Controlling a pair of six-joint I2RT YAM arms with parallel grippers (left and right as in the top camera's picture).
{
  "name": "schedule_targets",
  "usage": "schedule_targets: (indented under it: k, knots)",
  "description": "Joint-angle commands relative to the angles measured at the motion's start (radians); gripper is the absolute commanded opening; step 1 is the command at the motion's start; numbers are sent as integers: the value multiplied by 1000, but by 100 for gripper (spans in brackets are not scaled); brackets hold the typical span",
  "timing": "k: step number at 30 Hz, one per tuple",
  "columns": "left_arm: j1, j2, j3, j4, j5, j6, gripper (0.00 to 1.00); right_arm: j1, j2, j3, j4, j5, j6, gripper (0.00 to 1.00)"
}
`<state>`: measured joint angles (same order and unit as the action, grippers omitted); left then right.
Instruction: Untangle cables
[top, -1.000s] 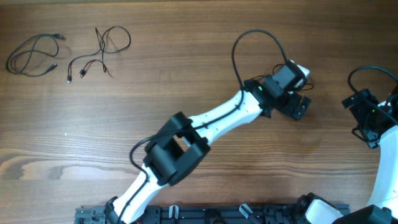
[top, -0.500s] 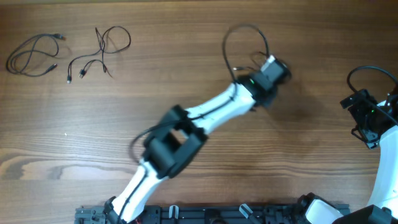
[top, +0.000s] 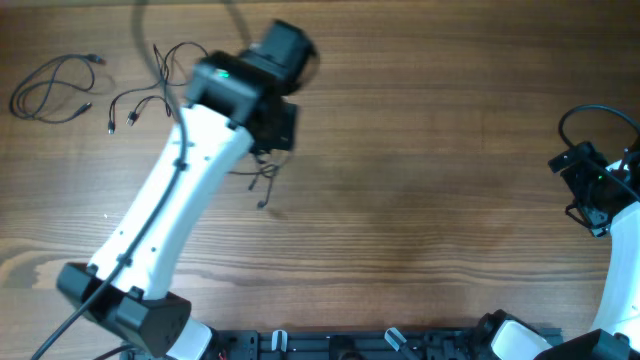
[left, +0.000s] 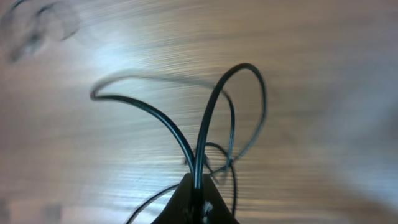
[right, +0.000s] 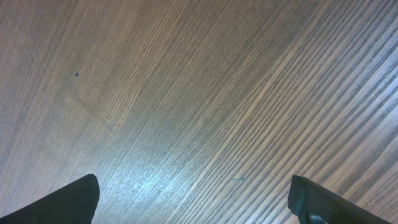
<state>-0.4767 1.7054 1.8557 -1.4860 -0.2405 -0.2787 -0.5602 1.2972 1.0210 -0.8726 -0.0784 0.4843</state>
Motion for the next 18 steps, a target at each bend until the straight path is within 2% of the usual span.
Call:
schedule_targets:
  k: [1,5,11,15,18]
  knots:
    - [214,-51,-3,-27,-77,-216,4,-2,-10,2,4,-29,-10,100]
    - [486,-50,-42,13,-63,-313,4,-2,-10,2,4,-29,-11,100]
    - [793,-50,-147,49,15,-321,4,-2,-10,2,5,-28,-10,100]
    - [916,-50,-254,119,26,-320,4,-2,-10,2,8,-29,-10,100]
    - [977,-50,-352,251,27,-328,4,-2,-10,2,7,-29,-10,100]
